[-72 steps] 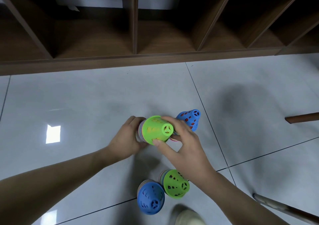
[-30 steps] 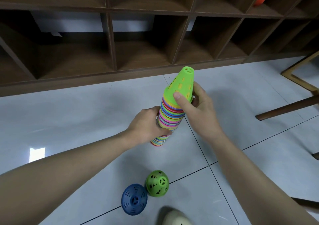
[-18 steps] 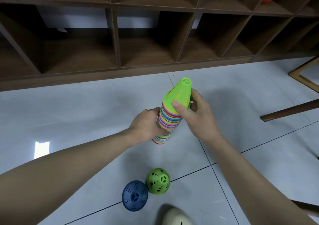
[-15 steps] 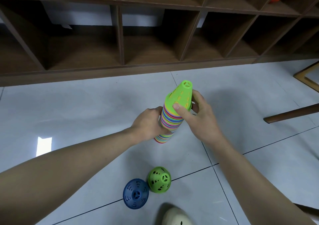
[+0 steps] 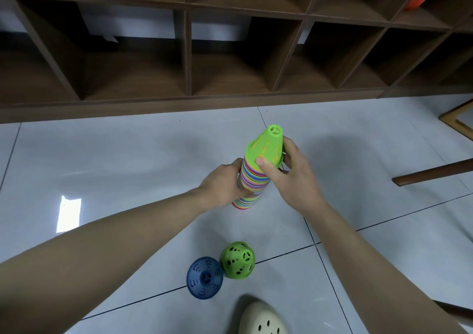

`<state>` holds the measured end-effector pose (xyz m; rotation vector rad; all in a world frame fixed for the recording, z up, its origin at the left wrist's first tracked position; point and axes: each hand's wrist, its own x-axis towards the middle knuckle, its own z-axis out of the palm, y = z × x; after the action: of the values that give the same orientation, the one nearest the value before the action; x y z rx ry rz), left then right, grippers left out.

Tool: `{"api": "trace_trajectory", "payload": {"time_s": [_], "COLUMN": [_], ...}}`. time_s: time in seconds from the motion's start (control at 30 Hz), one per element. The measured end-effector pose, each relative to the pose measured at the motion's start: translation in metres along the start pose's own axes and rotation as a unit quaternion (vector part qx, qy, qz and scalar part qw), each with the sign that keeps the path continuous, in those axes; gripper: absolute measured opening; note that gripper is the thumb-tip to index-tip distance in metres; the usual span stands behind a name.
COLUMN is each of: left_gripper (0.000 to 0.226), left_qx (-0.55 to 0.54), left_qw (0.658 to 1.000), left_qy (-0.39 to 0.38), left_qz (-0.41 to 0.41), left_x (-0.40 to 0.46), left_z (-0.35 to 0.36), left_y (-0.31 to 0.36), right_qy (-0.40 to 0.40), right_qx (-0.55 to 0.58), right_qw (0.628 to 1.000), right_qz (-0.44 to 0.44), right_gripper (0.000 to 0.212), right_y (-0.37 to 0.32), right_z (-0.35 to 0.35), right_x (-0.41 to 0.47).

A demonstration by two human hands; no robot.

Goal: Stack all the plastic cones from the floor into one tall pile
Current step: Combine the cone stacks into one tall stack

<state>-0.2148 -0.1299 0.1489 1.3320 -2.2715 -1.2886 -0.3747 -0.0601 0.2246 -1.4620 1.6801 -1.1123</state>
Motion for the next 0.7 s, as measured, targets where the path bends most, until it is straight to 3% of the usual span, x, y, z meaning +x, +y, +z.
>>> {"api": "trace_trajectory", "payload": {"time_s": [0.2,0.3,0.37,0.47,0.53,0.63,0.7], "left_gripper": [0.068,0.050,0.037,0.025,0.020,0.014,0.019], "left_qx": [0.022,0.016,0.012,0.008,0.016,0.012,0.028], "left_qw": [1.000,0.999,0.998,0.995,0.993,0.990,0.986], "left_qy": [-0.009,-0.003,-0.016,-0.060,-0.084,-0.113,-0.141], "left_qz": [-0.014,-0.035,-0.057,-0.077,-0.077,-0.084,-0.086], "left_x": [-0.016,-0.030,-0.039,-0.050,-0.053,-0.054,-0.053], "left_z": [-0.009,-0.012,-0.011,-0.006,0.002,0.018,0.031], "left_y": [-0.015,-0.032,-0.045,-0.060,-0.068,-0.074,-0.074], "right_qy": [-0.013,-0.008,0.052,0.114,0.042,-0.170,-0.205], "right_qx": [0.020,0.029,0.021,-0.004,-0.029,-0.119,-0.130], "right_qw": [1.000,0.999,0.996,0.992,0.996,0.972,0.964], "right_qz": [0.019,0.044,0.070,0.063,0.076,0.108,0.108], "right_gripper": [0.052,0.079,0.087,0.066,0.052,0.071,0.086], "right_y": [0.003,0.004,0.006,0.017,0.034,0.058,0.067], "right_z": [-0.004,-0.003,-0.001,0.008,0.016,0.028,0.039], "right_x": [0.000,-0.009,-0.030,-0.077,-0.109,-0.148,-0.162]}}
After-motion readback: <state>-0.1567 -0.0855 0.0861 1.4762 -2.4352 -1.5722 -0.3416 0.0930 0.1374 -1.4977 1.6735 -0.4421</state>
